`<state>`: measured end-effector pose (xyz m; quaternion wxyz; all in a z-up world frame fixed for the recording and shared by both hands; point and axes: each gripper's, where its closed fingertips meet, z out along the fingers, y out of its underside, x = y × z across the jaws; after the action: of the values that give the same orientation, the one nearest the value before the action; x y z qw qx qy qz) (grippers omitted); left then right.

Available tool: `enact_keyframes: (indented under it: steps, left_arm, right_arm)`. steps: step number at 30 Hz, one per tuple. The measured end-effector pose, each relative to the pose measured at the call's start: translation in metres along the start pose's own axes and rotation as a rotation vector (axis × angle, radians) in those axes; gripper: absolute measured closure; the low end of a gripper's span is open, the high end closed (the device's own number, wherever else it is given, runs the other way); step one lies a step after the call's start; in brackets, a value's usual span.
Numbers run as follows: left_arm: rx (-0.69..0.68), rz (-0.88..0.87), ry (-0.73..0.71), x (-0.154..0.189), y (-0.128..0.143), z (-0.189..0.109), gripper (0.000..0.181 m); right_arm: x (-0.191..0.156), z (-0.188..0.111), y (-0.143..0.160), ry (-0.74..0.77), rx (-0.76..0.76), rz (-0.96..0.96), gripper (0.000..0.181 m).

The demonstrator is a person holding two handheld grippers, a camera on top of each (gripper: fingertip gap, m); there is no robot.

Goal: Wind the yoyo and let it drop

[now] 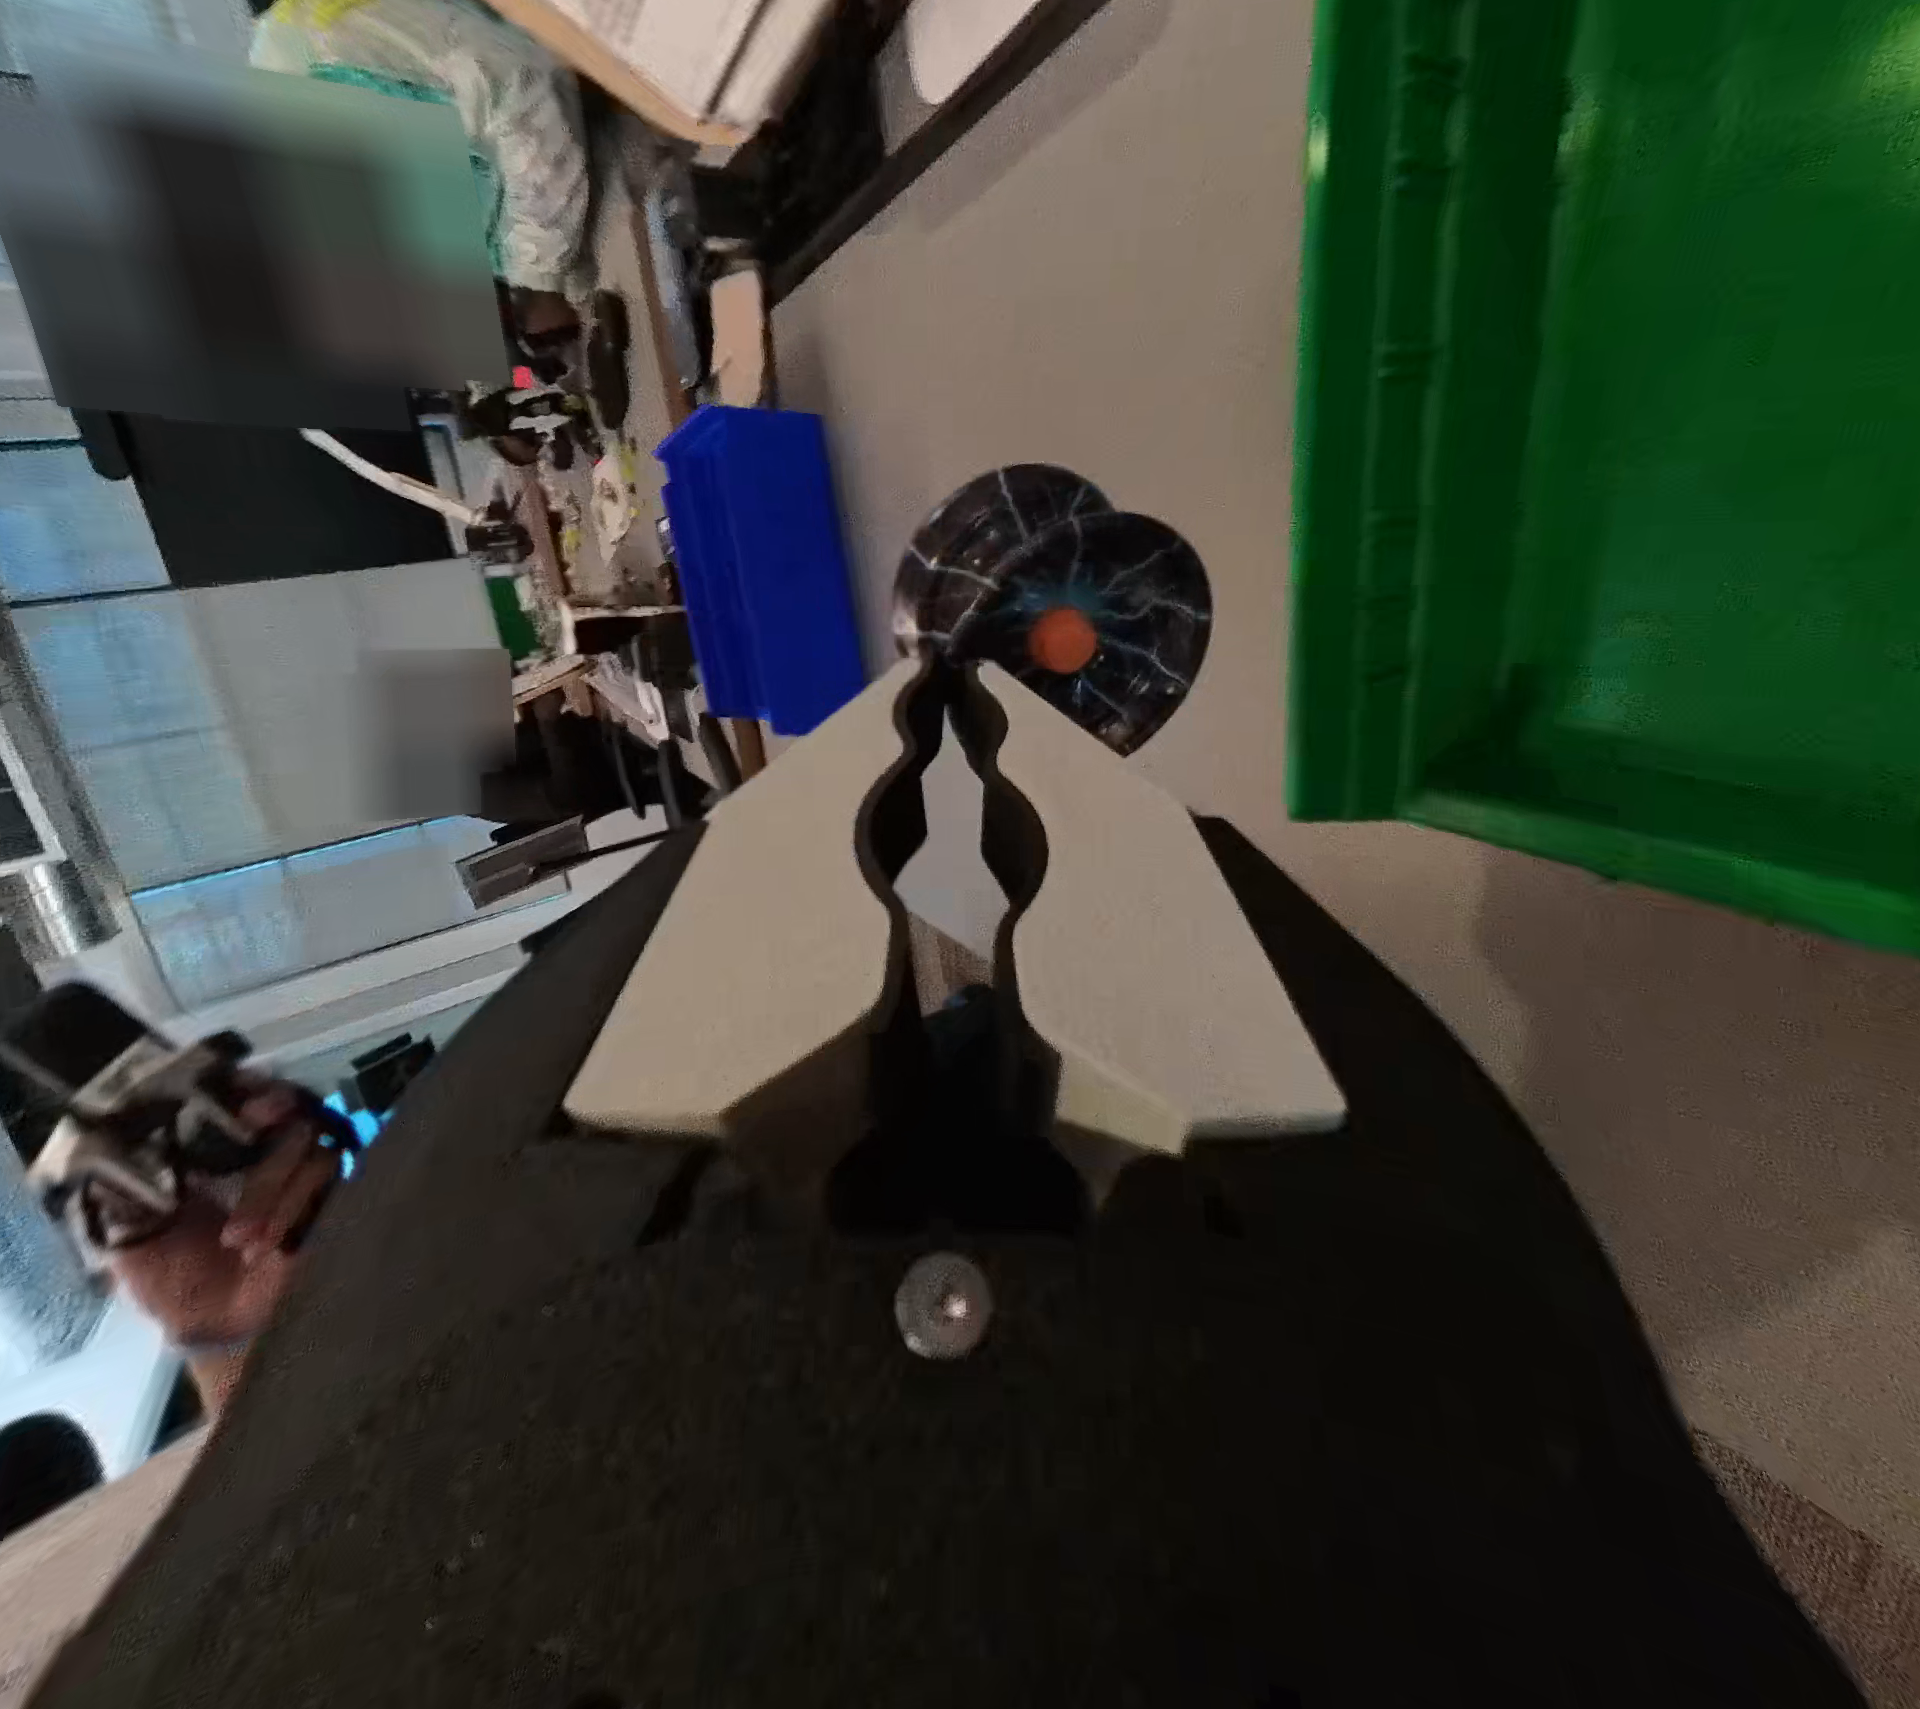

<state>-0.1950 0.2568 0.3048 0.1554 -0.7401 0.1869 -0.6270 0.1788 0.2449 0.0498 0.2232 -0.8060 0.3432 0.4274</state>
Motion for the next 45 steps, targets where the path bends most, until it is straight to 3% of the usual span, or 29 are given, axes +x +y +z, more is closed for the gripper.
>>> enact_keyframes:
  steps: [5, 10, 15, 21, 24, 31, 32, 34, 38, 40, 44, 45]
  left_arm:
    - [-0.015, 0.069, -0.120, 0.001, 0.022, 0.000, 0.166]
    - [-0.051, 0.046, -0.210, -0.001, 0.050, -0.007, 0.166]
    - [-0.028, 0.022, -0.300, -0.008, 0.069, -0.015, 0.166]
    - [-0.050, 0.092, -0.463, -0.023, 0.076, -0.020, 0.167]
    - [-0.071, 0.137, -0.551, -0.036, 0.075, -0.028, 0.169]
    - [-0.002, 0.264, -0.639, -0.059, 0.028, -0.064, 0.172]
    - [0.003, 0.285, -0.642, -0.063, 0.020, -0.070, 0.168]
    - [-0.032, 0.310, -0.691, -0.082, 0.011, -0.083, 0.142]
    - [-0.144, 0.349, -0.760, -0.127, 0.018, -0.103, 0.140]
    - [-0.151, 0.316, -0.779, -0.153, 0.025, -0.112, 0.150]
    - [-0.151, 0.250, -0.780, -0.196, 0.041, -0.129, 0.159]
    - [-0.124, 0.243, -0.778, -0.205, 0.042, -0.133, 0.159]
  right_arm:
    - [0.081, 0.032, -0.050, 0.066, 0.182, 0.218, 0.180]
    - [0.139, 0.047, -0.073, 0.109, 0.369, 0.360, 0.180]
    - [0.169, 0.063, -0.077, 0.140, 0.468, 0.387, 0.180]
    - [0.184, 0.059, -0.073, 0.162, 0.585, 0.363, 0.179]
    - [0.179, 0.054, -0.068, 0.167, 0.558, 0.285, 0.159]
    - [0.136, 0.010, -0.056, 0.165, 0.573, 0.096, 0.154]
    - [0.122, -0.002, -0.053, 0.176, 0.589, 0.022, 0.154]
    - [0.089, -0.030, -0.044, 0.232, 0.624, -0.167, 0.154]
    - [0.023, -0.080, -0.014, 0.382, 0.702, -0.571, 0.143]
    - [0.001, -0.100, 0.002, 0.464, 0.737, -0.703, 0.130]
    - [-0.006, -0.107, 0.038, 0.560, 0.708, -0.761, 0.090]
    - [-0.002, -0.105, 0.048, 0.574, 0.677, -0.743, 0.087]
